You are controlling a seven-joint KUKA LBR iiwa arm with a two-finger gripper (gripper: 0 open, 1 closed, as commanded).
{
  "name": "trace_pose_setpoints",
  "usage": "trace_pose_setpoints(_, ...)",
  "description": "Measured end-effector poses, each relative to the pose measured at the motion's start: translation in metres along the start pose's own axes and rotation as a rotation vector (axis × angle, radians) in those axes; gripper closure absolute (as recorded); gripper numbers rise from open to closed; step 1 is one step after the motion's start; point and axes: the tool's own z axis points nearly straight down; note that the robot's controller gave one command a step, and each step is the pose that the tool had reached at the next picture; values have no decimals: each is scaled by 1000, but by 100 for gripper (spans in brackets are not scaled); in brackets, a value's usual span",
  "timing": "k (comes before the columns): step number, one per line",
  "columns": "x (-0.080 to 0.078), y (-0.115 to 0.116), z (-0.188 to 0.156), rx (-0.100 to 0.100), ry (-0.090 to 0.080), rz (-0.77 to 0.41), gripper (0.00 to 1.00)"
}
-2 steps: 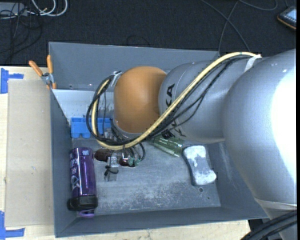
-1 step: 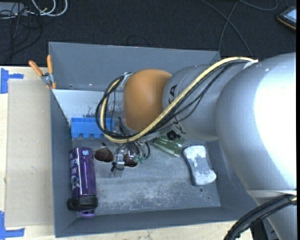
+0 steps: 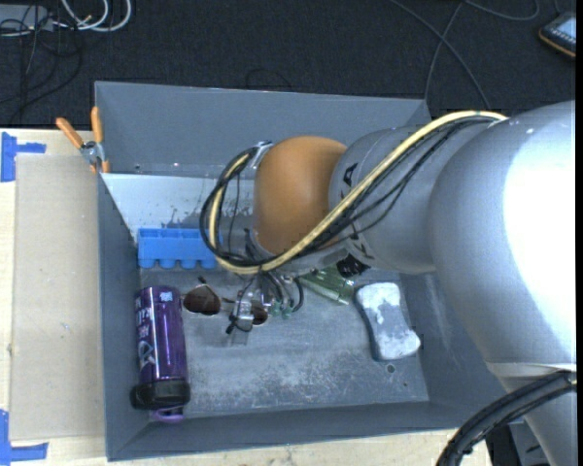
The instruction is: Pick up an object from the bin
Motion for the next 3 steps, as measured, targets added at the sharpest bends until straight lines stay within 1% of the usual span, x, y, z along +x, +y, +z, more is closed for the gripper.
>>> trace_pose_setpoints(1,0,-1,-22,-2,-6,24,0)
trace_pose_setpoints(2,2,-28,25,0,0,40,0)
trace_pose_setpoints(3,9,-19,22,-5,-7,104,100)
